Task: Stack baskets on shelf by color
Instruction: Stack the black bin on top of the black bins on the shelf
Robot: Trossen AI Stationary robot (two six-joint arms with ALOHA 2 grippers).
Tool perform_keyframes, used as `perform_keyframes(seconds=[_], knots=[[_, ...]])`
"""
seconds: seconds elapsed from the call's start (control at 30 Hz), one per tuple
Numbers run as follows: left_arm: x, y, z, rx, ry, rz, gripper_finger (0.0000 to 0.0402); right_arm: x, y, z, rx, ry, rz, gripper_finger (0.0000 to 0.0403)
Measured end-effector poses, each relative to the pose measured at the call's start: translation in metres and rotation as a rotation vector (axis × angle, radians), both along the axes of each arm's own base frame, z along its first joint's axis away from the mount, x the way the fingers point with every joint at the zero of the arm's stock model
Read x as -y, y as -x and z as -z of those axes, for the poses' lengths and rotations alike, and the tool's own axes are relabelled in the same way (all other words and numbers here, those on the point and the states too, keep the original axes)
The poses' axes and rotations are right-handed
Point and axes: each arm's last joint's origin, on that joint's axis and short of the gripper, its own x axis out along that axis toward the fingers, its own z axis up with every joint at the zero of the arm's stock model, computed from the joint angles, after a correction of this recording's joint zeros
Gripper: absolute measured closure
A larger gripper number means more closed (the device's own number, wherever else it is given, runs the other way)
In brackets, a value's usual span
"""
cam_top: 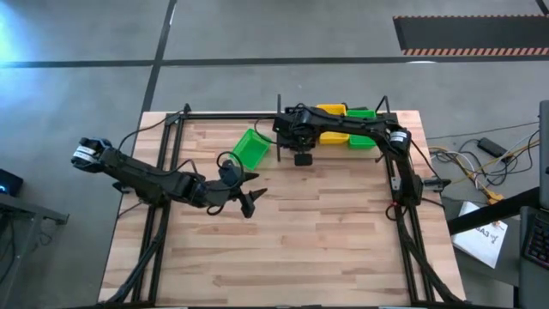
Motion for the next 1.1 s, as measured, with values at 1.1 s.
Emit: perform_keyframes(seconds=[1.1], knots=[[0.0,-0.001,0.001,-0.006,0.029,0.045,0.0146,-0.017,0.017,-0.042,0.272,-0.307,0.01,0.0343]])
